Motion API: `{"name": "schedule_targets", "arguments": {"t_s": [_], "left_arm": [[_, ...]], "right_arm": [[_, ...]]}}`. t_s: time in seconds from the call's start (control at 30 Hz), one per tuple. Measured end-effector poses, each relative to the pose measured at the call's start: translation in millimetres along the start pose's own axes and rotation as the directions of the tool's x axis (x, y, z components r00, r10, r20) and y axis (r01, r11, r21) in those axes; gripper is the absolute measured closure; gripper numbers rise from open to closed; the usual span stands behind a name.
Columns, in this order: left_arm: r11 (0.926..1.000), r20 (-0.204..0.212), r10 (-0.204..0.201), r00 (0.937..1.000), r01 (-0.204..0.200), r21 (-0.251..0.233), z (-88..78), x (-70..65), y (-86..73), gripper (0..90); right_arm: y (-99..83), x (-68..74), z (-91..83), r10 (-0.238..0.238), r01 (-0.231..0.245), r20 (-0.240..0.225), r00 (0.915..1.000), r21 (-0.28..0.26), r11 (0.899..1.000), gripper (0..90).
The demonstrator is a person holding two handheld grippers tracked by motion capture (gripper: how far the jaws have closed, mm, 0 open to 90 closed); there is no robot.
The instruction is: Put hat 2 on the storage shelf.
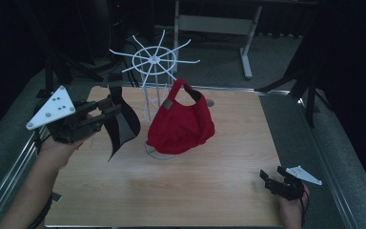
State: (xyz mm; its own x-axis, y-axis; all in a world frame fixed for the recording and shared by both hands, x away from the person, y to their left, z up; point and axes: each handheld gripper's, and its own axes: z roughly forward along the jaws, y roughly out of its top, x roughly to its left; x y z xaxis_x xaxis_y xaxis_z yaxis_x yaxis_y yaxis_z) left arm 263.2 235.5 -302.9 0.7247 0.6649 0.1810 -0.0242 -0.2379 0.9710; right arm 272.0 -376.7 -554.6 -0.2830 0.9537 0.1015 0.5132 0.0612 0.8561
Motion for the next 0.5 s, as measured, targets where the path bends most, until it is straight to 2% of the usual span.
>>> {"name": "schedule_targets", "arguments": {"t_s": [0.13, 0.33, 0.5], "left_arm": [[0.9999, 0.004, -0.017, 0.9999, 0.017, 0.000, -6.0, -1.5, -7.6, 72.2], [0.9997, -0.012, -0.014, 0.9998, 0.014, 0.019, -16.0, -6.3, -20.4, 67.6], [0.9989, -0.011, -0.037, 0.9992, 0.038, 0.026, -25.0, -8.6, -35.6, 65.0]], "right_arm": [[0.0, 0.2, 0.0, -0.003, 0.003, 0.001, 1.0000, 0.000, 1.000, 19.5], [-0.1, 0.4, -0.3, -0.004, 0.004, 0.003, 1.0000, -0.002, 1.000, 19.4], [-0.3, 0.5, -0.7, -0.001, 0.001, 0.002, 1.0000, -0.007, 1.000, 19.4]]}}
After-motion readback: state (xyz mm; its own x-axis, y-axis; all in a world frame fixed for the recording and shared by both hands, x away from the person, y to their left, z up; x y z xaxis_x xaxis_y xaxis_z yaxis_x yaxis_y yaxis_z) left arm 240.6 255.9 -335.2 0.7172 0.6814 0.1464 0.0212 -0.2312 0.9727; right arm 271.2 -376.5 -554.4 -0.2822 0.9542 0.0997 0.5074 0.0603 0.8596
